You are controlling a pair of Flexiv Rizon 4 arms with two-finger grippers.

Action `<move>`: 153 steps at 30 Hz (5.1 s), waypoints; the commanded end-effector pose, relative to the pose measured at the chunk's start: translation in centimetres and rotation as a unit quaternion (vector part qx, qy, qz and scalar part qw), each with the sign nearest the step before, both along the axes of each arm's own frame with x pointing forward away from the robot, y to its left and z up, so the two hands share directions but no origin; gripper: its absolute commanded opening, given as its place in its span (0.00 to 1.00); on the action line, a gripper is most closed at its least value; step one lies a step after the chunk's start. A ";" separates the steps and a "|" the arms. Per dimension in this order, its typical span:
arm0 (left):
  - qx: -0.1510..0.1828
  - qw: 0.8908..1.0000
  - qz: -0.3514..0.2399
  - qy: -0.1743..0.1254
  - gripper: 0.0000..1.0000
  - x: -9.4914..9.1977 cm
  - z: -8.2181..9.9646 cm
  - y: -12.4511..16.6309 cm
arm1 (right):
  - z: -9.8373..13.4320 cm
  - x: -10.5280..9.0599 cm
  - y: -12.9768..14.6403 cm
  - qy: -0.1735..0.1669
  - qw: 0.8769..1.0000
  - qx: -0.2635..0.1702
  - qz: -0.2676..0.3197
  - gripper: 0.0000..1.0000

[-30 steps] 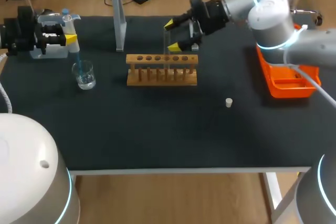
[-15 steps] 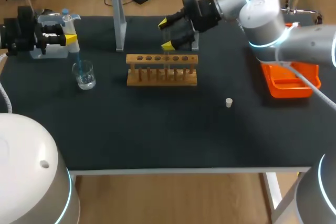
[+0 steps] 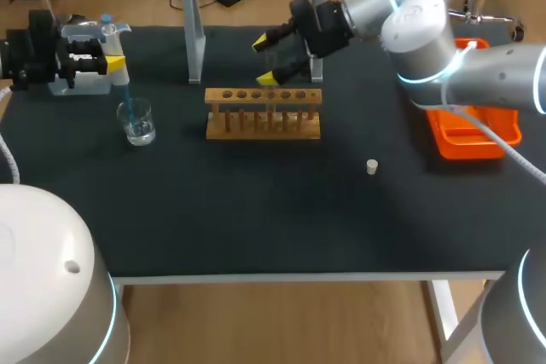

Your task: Invert the test tube, pick up the pipette, mount the tip to pipette, aspirate from beaker and dispense into the tube, eject the tip, return the pipette, and cap with the stopper.

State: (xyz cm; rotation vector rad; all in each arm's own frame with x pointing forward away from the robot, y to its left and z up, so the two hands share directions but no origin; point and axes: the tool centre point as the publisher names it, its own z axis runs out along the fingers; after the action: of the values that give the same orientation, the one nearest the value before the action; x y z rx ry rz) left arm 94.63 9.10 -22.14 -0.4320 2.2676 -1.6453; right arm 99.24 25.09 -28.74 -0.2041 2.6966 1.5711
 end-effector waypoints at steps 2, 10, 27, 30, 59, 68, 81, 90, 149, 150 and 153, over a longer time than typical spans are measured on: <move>0.001 1.000 0.001 0.001 0.00 0.0 0.1 0.0 | -0.3 0.1 0.3 -0.001 1.000 -0.006 -0.001 1.00; 0.001 1.000 0.001 0.001 0.00 0.0 0.1 0.0 | -0.8 0.2 0.3 0.000 1.000 -0.012 0.000 1.00; 0.001 1.000 0.001 0.001 0.00 0.0 0.1 0.0 | -0.9 0.4 -0.1 -0.006 1.000 -0.016 -0.005 1.00; 0.001 1.000 0.001 0.001 0.00 0.0 0.1 0.0 | -0.8 0.4 -0.2 -0.009 1.000 -0.018 -0.003 1.00; 0.004 1.000 0.000 -0.006 0.00 -0.1 0.7 -0.4 | -0.8 0.3 -0.2 -0.009 1.000 -0.019 -0.004 1.00; 0.017 1.000 0.002 -0.016 0.00 -0.4 2.2 -0.9 | -0.8 0.3 -0.2 -0.009 1.000 -0.019 -0.004 1.00; 0.039 0.999 0.003 -0.035 0.00 -0.8 4.6 -2.2 | -0.8 0.3 -0.2 -0.009 1.000 -0.019 -0.004 1.00; 0.046 0.998 0.012 -0.046 0.00 -1.2 5.8 -2.8 | -0.8 0.3 -0.2 -0.009 1.000 -0.019 -0.004 1.00; -0.005 0.994 -0.105 0.007 0.00 5.2 21.4 -18.0 | -0.8 0.3 -0.2 -0.009 1.000 -0.019 -0.004 1.00; -0.006 0.994 -0.108 0.009 0.00 5.3 21.3 -18.5 | -0.8 0.3 -0.2 -0.009 1.000 -0.019 -0.004 1.00; -0.014 0.993 -0.120 0.012 0.00 5.5 21.3 -20.1 | -0.8 0.3 -0.2 -0.009 1.000 -0.019 -0.004 1.00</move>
State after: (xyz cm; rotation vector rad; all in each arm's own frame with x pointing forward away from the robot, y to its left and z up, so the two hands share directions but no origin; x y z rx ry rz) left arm 98.79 -9.69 -0.55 -0.2075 2.3863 -1.7798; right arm 99.49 24.96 -29.67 -0.2039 2.7060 1.5123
